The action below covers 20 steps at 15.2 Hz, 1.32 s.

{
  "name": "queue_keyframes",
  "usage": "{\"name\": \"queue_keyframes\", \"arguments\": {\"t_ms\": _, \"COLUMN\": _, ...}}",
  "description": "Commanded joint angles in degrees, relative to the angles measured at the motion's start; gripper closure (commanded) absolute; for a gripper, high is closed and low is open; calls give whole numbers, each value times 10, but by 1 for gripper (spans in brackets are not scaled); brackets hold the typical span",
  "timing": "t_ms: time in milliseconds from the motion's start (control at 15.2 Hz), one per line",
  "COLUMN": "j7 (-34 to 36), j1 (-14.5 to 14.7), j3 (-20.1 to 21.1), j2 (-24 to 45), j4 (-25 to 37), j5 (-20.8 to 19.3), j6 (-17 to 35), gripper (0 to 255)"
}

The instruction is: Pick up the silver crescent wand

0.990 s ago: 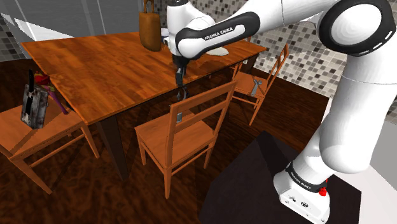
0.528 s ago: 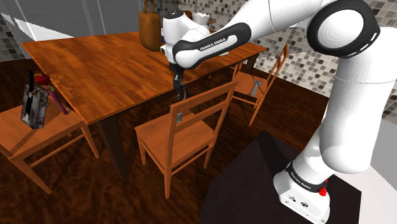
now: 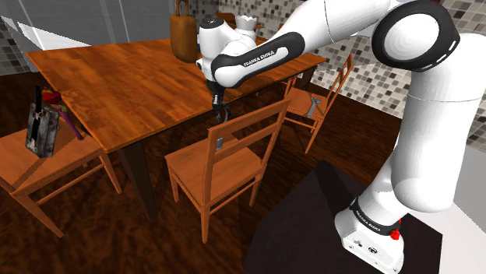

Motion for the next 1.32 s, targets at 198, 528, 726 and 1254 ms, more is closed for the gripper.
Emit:
{"name": "queue_keyframes", "arguments": {"t_ms": 198, "j7": 0, "j1": 0, "j3": 0, "j2": 0, "j4": 0, "j5": 0, "j6": 0, "gripper": 255}}
{"name": "queue_keyframes", "arguments": {"t_ms": 528, "j7": -9, "j1": 0, "j3": 2, "j2": -14, "j4": 11, "j5": 7, "j6": -23, "gripper": 255}}
{"name": "queue_keyframes", "arguments": {"t_ms": 726, "j7": -16, "j1": -1, "j3": 4, "j2": -22, "j4": 22, "j5": 11, "j6": -42, "gripper": 255}}
{"name": "queue_keyframes", "arguments": {"t_ms": 1254, "j7": -34, "j1": 0, "j3": 7, "j2": -40, "j4": 57, "j5": 22, "j6": -93, "gripper": 255}}
